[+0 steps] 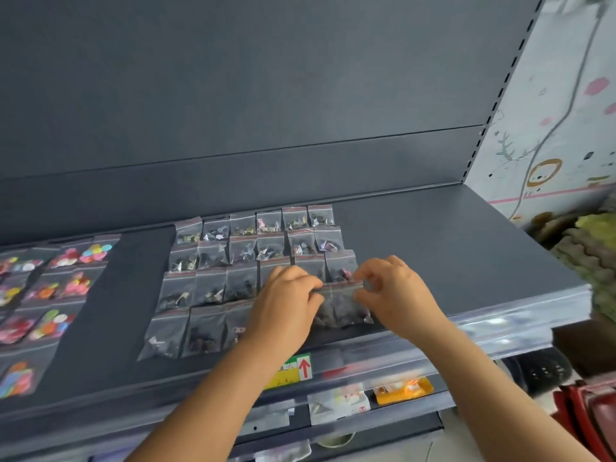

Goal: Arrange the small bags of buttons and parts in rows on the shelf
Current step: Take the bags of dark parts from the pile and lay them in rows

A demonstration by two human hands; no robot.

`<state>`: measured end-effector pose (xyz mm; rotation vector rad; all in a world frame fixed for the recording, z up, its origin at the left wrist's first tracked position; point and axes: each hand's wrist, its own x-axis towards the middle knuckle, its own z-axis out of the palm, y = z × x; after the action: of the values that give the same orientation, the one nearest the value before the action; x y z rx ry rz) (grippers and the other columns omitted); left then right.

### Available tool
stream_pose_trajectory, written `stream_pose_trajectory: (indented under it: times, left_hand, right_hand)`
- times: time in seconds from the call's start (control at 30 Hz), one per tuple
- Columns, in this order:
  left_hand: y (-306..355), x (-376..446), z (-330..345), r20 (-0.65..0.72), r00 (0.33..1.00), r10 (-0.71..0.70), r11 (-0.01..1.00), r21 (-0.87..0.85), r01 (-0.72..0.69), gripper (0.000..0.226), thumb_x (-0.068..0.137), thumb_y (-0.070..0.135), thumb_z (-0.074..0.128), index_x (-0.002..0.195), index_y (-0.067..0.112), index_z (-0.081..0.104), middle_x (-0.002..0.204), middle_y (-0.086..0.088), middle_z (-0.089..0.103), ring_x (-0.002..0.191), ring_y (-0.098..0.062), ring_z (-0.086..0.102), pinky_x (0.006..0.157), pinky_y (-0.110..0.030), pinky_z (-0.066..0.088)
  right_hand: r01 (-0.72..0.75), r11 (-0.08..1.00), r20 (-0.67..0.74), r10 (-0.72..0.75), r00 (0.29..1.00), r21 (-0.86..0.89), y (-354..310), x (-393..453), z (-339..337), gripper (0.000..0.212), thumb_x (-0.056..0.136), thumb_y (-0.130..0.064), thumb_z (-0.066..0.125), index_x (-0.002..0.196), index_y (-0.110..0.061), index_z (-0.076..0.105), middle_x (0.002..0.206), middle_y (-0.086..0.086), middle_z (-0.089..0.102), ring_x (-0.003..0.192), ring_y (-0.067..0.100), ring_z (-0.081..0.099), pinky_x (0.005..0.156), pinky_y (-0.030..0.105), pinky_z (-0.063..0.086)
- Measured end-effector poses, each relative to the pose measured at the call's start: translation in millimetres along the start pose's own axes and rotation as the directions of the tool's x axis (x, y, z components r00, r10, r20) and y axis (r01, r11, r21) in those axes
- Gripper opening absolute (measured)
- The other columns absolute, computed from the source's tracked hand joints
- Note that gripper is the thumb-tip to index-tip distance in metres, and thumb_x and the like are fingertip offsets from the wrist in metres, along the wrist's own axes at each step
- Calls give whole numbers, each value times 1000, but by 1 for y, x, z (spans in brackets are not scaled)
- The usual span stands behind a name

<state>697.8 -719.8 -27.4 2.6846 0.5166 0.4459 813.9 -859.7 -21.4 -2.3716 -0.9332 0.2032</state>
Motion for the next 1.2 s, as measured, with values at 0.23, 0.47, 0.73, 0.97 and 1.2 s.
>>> stream_pose_trajectory:
  times: [0.23,0.47,0.73,0.97,1.2]
  left_hand:
    - [1,-17,4,144,988,63,998,12,-65,31,95,29,51,123,19,62,126,7,55,115,-13,40,99,-27,36]
    - [4,-24,5,171,985,29,997,71,-41,30,96,31,47,117,17,63,123,9,55,115,-14,40,96,-33,41]
    - [3,-10,1,110,993,52,997,50,-58,48,95,33,50,138,12,44,139,2,44,127,-17,36,105,-31,31]
    - [-3,8,4,251,968,-1,993,119,-30,49,100,38,37,141,11,38,145,-4,39,133,-22,33,110,-36,25]
    - [-2,6,8,223,974,-24,987,158,-11,46,98,40,38,135,12,44,132,-2,48,122,-23,43,104,-37,33]
  right_hand:
    - [280,957,132,-269,954,-76,-1,-11,11,16,83,-20,63,96,-18,72,102,0,65,97,17,54,89,21,36]
    - [263,959,151,-245,958,-107,-4,-14,13,21,83,-17,63,101,-22,72,108,-1,63,100,18,54,86,16,30]
    - [140,984,69,-133,989,-107,-9,-1,12,44,88,-33,61,130,-23,54,137,-2,46,123,21,43,100,31,39]
    - [198,961,193,-160,968,-192,-10,17,28,39,97,-34,43,133,-20,50,144,1,42,130,23,40,108,33,31]
    - [216,957,178,-182,967,-193,-11,18,32,34,97,-30,43,126,-17,57,137,0,49,123,21,47,101,31,37]
